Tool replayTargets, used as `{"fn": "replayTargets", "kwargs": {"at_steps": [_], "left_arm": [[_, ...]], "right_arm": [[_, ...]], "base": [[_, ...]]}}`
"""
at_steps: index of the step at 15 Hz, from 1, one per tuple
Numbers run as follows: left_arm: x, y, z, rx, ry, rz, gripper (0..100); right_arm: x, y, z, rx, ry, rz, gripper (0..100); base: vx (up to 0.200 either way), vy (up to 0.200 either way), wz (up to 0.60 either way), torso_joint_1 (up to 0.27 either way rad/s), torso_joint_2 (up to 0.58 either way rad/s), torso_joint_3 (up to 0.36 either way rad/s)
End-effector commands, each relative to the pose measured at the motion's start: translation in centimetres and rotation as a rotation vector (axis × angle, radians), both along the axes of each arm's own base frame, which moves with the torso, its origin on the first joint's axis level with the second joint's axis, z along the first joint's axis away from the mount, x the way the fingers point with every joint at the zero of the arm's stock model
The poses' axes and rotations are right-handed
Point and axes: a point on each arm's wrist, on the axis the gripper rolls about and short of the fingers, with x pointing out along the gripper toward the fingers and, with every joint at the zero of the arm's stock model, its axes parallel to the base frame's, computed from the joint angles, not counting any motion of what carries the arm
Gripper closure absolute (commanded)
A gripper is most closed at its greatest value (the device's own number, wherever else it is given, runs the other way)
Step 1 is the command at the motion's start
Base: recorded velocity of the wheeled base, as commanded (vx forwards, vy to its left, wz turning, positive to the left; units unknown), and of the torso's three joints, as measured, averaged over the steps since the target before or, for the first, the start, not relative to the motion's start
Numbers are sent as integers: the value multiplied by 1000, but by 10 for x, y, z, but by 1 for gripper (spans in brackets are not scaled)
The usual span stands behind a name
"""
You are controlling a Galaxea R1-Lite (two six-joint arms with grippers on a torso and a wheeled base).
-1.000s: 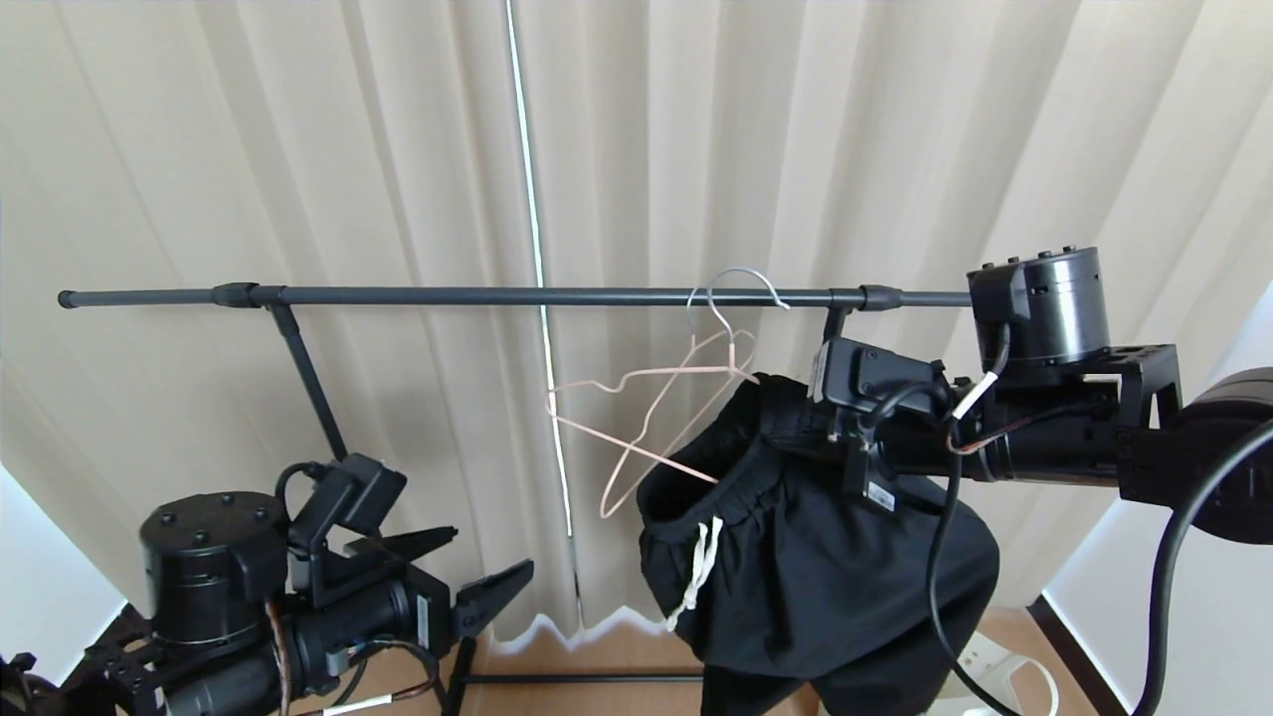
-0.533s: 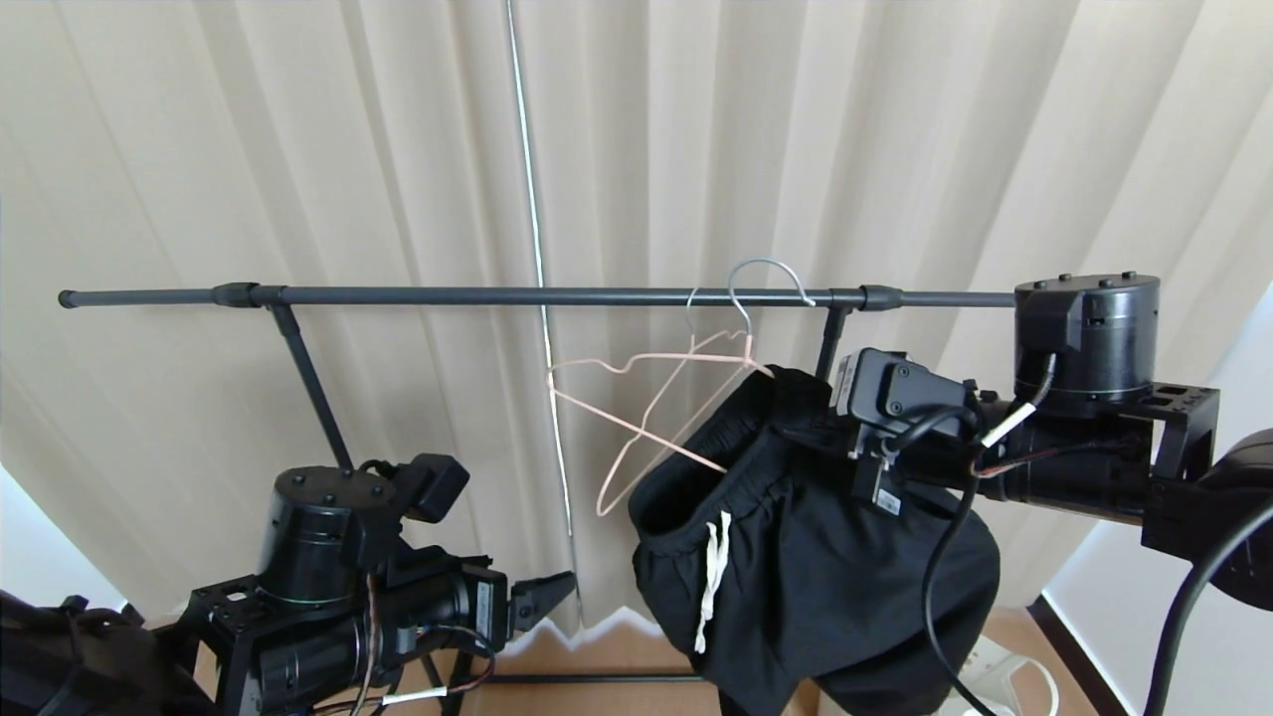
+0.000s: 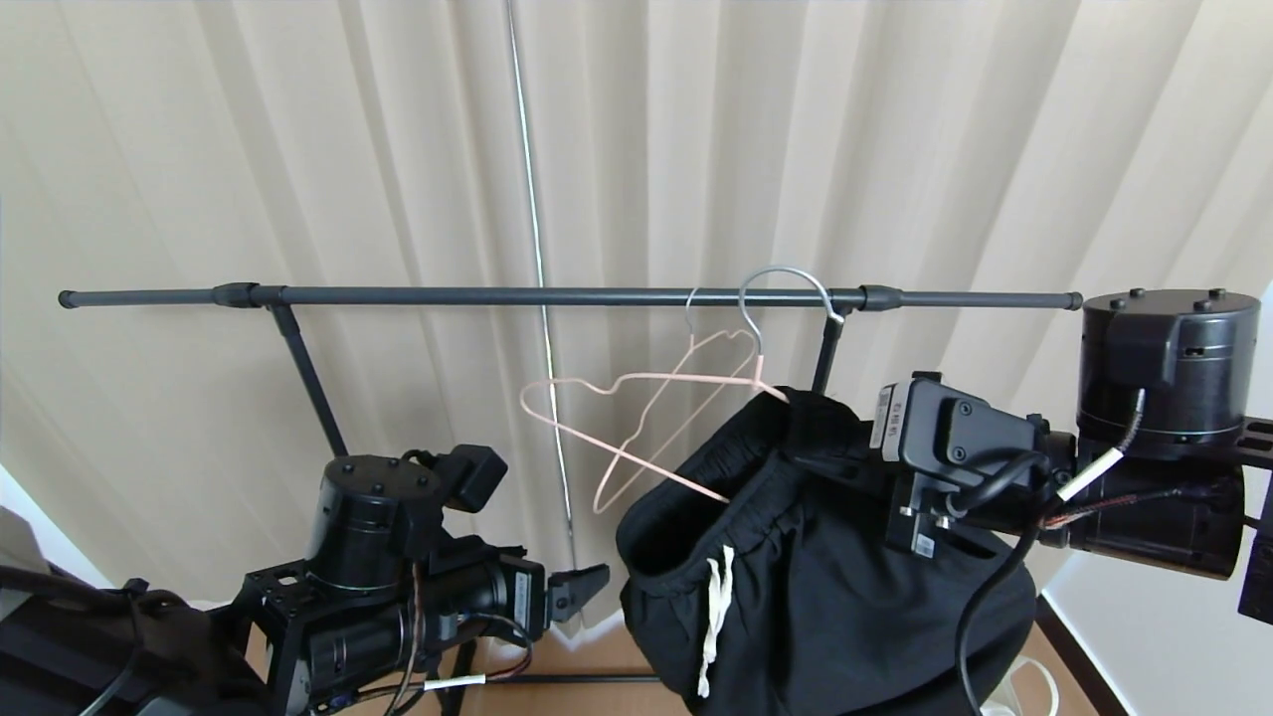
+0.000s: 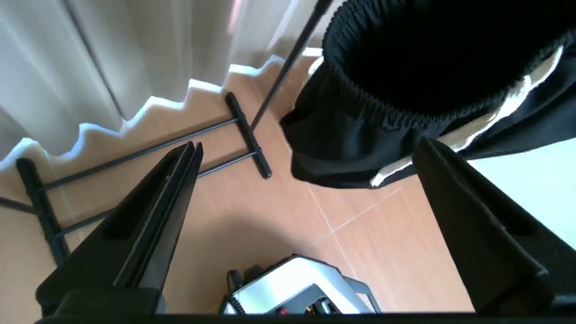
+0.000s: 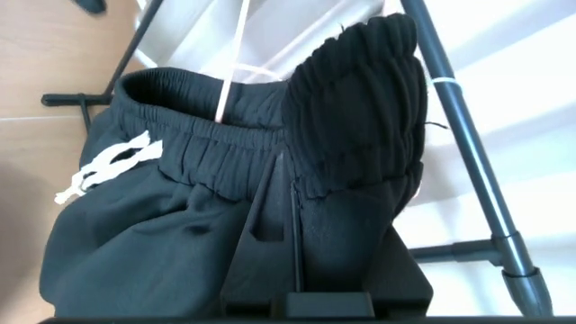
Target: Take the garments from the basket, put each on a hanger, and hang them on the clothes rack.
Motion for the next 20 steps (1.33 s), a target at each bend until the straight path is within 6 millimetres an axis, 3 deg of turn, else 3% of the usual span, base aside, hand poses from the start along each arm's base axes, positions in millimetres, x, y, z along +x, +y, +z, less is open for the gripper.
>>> {"fn": "replayTargets", "kwargs": {"at_steps": [1, 6, 13, 14, 20], "left_arm": [[1, -8, -5, 2, 15, -15, 0], [20, -20, 2, -76, 17, 53, 0], [23, -30, -21, -25, 68, 44, 0], [22, -32, -23, -17, 61, 48, 100], [18, -36, -18, -47, -1, 52, 100]], "right_arm": [[-11, -2, 6, 14, -19, 14, 100], [-17, 5, 6, 17, -16, 53, 100], [-21, 4, 13, 32, -39, 54, 100], [-21, 3, 13, 35, -35, 52, 100], [-24, -1, 12, 46, -23, 36, 100]], "base": [[0, 0, 0, 0, 0, 0], [0, 0, 0, 0, 0, 0], [0, 0, 0, 0, 0, 0], [0, 0, 0, 0, 0, 0], [0, 0, 0, 0, 0, 0]]}}
